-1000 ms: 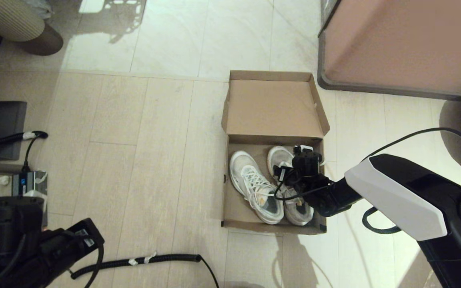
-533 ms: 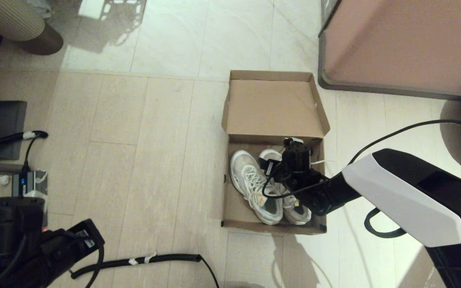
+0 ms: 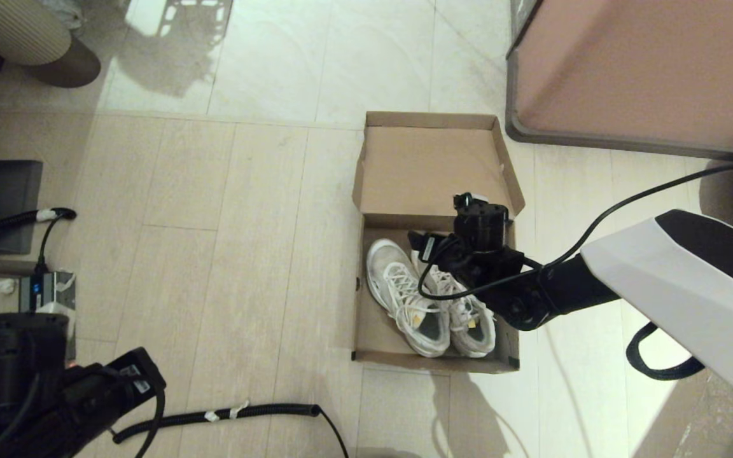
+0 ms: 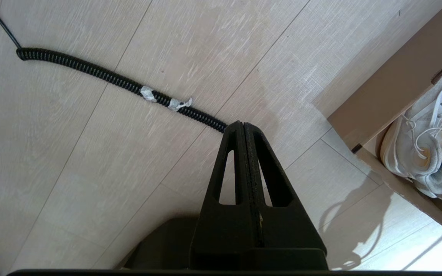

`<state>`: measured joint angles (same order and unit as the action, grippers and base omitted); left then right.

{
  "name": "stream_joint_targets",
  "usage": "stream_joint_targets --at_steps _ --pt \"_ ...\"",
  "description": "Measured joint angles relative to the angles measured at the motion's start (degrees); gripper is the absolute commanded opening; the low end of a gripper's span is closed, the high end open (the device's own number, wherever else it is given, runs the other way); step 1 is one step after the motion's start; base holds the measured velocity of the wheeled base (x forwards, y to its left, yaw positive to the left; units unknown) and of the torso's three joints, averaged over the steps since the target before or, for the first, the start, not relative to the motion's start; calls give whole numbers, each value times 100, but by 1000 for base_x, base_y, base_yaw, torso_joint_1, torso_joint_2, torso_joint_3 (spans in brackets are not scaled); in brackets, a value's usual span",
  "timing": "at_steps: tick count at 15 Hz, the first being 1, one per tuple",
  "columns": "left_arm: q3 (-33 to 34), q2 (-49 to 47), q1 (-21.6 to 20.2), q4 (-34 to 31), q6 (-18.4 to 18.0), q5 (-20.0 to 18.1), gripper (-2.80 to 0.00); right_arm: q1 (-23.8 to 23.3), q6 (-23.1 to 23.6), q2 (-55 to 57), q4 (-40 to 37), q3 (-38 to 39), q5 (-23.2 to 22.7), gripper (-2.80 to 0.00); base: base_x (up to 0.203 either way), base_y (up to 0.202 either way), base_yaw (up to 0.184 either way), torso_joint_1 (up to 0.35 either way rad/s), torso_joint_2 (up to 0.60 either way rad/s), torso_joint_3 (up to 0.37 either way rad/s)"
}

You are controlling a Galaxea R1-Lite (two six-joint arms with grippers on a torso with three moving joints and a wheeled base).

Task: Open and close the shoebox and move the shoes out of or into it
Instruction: Close the shoe box

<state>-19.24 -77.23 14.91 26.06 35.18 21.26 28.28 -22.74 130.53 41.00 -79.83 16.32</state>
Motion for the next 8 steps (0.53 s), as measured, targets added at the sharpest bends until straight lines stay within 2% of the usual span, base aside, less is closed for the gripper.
stream_joint_targets --at_steps 4,8 --pt "91 68 -6 6 1 -29 -280 115 12 -413 -202 315 190 0 0 0 0 0 0 0" --pt "171 91 -3 6 4 -68 -280 186 245 -967 -879 436 219 0 0 0 0 0 0 0"
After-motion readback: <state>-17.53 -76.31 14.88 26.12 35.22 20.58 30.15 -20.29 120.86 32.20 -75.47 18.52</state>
